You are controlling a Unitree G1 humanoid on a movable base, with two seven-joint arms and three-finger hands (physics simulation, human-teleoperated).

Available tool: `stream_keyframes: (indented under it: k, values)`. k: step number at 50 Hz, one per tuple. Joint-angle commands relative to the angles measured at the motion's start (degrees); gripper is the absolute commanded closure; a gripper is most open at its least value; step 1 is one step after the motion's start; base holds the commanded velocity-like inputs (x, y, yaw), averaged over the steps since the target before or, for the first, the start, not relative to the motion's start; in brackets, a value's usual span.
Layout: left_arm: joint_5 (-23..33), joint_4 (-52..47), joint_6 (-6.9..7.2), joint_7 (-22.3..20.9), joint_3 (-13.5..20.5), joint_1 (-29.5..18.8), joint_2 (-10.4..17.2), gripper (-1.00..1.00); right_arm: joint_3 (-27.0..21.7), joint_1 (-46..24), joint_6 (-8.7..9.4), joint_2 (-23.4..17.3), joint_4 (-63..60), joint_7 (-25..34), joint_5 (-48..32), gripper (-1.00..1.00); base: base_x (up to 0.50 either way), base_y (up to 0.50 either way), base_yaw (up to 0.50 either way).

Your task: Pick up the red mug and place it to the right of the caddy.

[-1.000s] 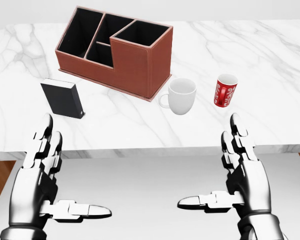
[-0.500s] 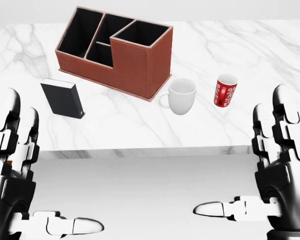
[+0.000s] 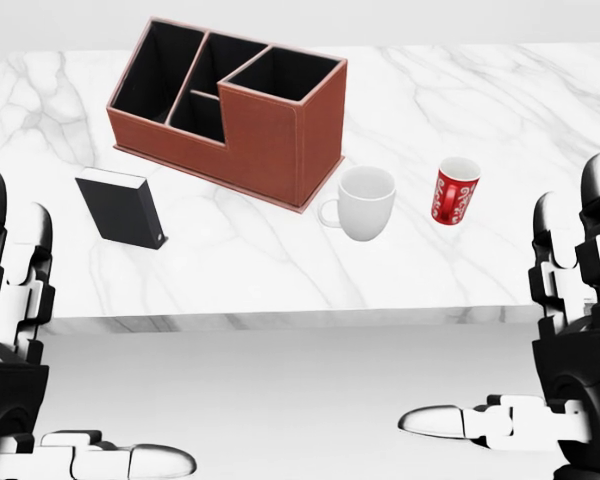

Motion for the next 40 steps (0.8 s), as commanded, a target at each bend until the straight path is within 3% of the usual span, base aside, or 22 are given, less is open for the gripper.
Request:
stream_keyframes:
  k: [1, 40]
  values:
    - [-0.12, -0.98, 0.0, -0.27, 0.44, 0.21, -0.18, -1.0, -0.67, -0.57, 0.0, 0.15, -0.64, -0.46, 0.19, -1.0, 0.5, -0.01, 0.0]
    - [0.35, -3.89, 0.0, -0.33, -0.28, 1.24, -0.18, -1.0, -0.33, -0.02, 0.0, 0.21, -1.1, -0.5, 0.39, -1.0, 0.5, -0.01, 0.0]
